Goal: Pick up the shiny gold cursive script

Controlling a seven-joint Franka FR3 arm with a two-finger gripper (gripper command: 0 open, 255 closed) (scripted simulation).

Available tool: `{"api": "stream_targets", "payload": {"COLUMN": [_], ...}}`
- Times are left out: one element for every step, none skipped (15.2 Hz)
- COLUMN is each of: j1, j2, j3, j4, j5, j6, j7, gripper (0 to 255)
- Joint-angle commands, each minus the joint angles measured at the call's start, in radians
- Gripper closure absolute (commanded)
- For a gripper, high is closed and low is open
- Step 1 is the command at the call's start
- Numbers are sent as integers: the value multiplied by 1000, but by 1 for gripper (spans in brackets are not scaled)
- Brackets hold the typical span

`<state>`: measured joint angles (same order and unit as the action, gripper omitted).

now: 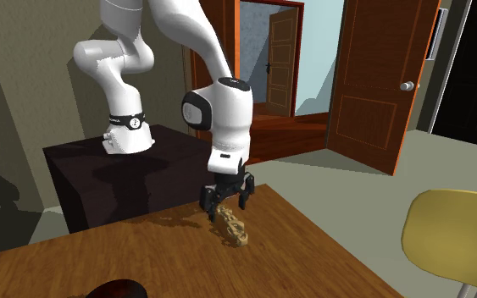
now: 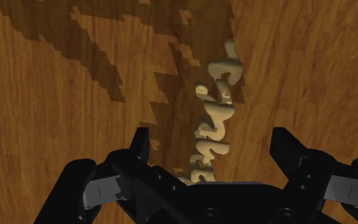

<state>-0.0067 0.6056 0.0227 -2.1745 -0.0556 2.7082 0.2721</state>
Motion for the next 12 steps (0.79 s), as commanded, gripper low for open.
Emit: {"api": "stream_targets", "payload": {"j1": [3, 3, 3, 2, 2, 2, 2, 2, 2, 2, 2, 3], "j2": [16, 16, 14, 14, 14, 14, 14, 14, 14, 14, 14, 16], "j3": [-1, -1, -1, -1, -1, -1, -1, -1, -1, -1, -1, -1], "j4": [6, 6, 4, 3, 3, 3, 3, 3, 3, 3, 3, 6], "j5": [-1, -1, -1, -1, -1, -1, -1, -1, -1, -1, -1, -1], "j6": [10, 10, 10, 11, 11, 11, 11, 11, 11, 11, 11, 10], "j7": [3, 3, 3, 3, 3, 3, 3, 3, 3, 3, 3, 3], "gripper": [0, 0, 255, 255, 255, 255, 255, 255, 255, 255, 255, 255]}}
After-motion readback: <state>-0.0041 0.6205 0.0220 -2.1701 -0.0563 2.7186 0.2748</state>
